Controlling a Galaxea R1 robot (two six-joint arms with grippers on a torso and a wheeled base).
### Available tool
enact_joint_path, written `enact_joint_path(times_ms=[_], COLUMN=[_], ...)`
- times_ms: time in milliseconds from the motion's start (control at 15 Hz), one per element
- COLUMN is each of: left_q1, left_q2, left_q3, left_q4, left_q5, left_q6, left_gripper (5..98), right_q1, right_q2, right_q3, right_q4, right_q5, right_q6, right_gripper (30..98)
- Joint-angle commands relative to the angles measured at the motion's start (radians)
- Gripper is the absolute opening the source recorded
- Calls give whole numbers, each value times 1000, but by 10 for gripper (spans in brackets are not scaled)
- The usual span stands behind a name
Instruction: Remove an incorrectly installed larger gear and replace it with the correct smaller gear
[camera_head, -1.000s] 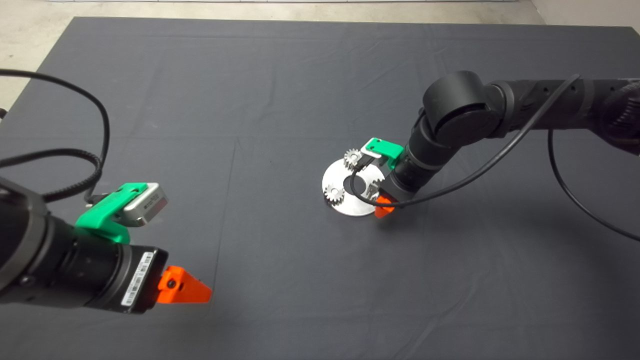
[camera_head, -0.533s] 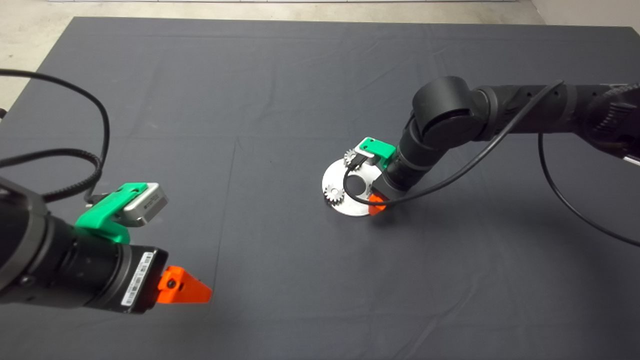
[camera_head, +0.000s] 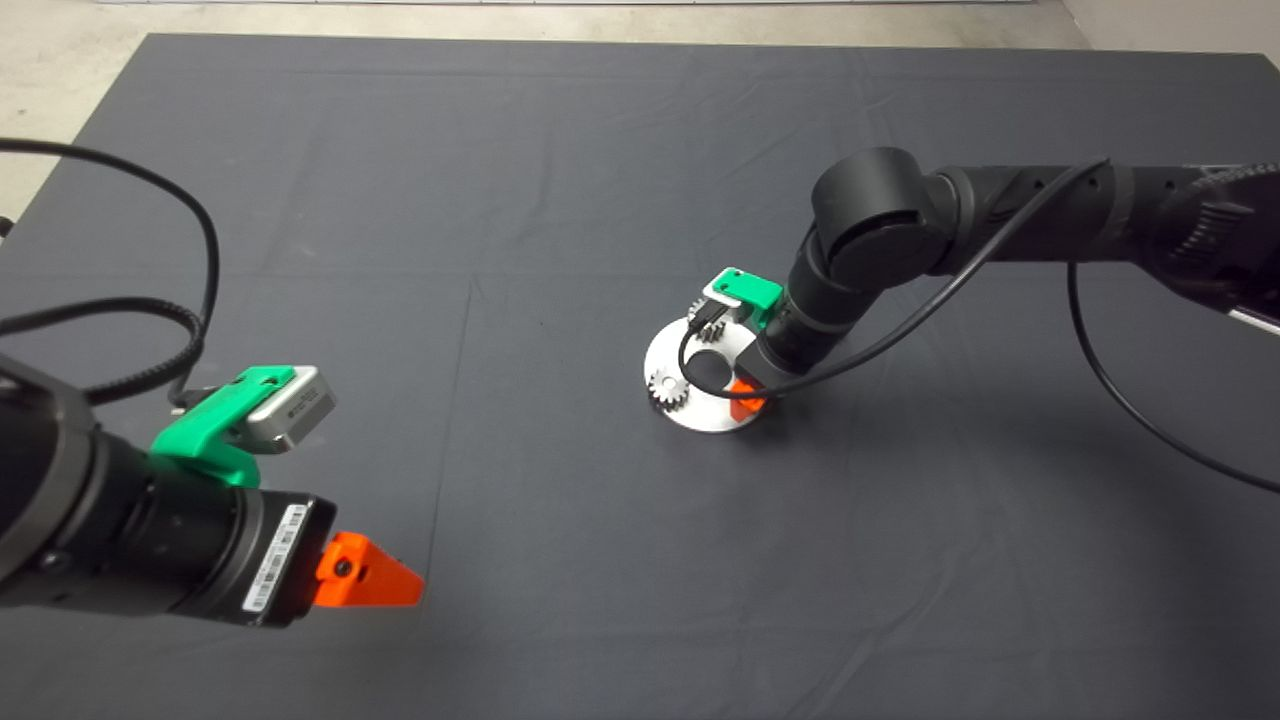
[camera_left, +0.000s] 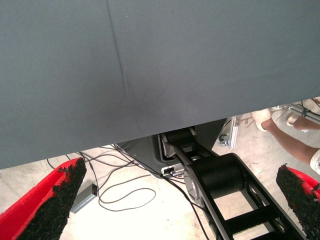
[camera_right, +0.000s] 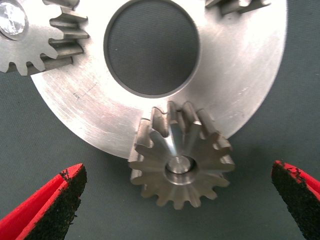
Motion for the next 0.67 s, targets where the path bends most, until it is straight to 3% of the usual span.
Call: enact_joint_path(times_ms=[0,467,600], left_q1=[-5,-5,-4], left_q2=[-1,0,0], left_q3=[13,13,13], left_q4=[-16,-18,-16], left_q5=[2,2,2], left_q6=[-4,-2,-2], left_gripper=[981,981,981], right_q1=[0,-12,-15], right_q2=[6,8,8], right_q3=[-13,-13,-12], right_q4=[-36,-57,-67], right_q5=[-94,-94,-92], right_q6=[-5,-7,-5], right_gripper=[976,954,909])
